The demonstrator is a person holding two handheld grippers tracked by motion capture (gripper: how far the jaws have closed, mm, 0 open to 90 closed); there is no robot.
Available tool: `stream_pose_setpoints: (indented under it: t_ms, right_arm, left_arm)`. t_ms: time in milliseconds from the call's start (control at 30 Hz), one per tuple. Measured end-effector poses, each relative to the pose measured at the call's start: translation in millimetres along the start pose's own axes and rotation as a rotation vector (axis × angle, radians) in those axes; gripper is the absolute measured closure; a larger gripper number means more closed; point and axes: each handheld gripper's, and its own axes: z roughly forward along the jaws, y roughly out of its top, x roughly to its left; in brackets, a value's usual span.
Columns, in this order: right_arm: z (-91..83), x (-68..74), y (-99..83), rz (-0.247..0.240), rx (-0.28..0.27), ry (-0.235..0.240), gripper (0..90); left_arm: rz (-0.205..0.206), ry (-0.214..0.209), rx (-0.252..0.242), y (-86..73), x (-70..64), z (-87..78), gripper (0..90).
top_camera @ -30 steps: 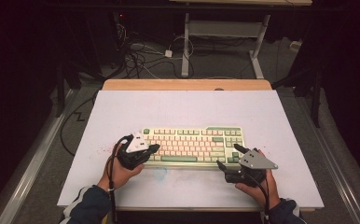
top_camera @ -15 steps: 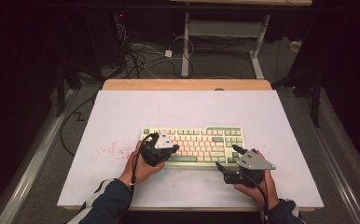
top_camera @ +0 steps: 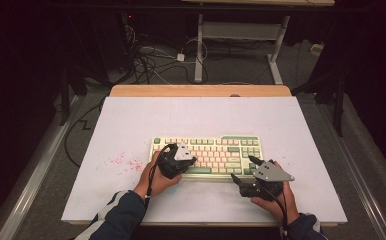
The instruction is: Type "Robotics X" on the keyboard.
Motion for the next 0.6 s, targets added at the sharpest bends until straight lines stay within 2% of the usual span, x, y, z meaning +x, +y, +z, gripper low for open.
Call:
stream_pose_setpoints:
  t_ms: [133, 267, 500, 600]
  right_arm:
    - [0.8, 0.7, 0.1, -0.002, 0.008, 0.003, 18.7]
    - [0.4, -0.4, 1.1, -0.001, 0.001, 0.005, 18.7]
    - [0.2, -2.9, 3.1, 0.006, -0.006, 0.002, 18.9]
    - [-0.1, -5.0, 4.9, 0.015, -0.010, 0.002, 19.7]
  left_arm:
    - [0.028, 0.004, 0.003, 0.5, -2.8, -1.1, 87.5]
    - [0.004, -0.001, -0.059, 11.9, 0.7, -15.1, 86.5]
    - [0.017, 0.012, -0.131, 18.8, 11.0, -39.6, 83.4]
    - [0.020, 0.015, -0.159, 17.3, 18.1, -51.8, 77.1]
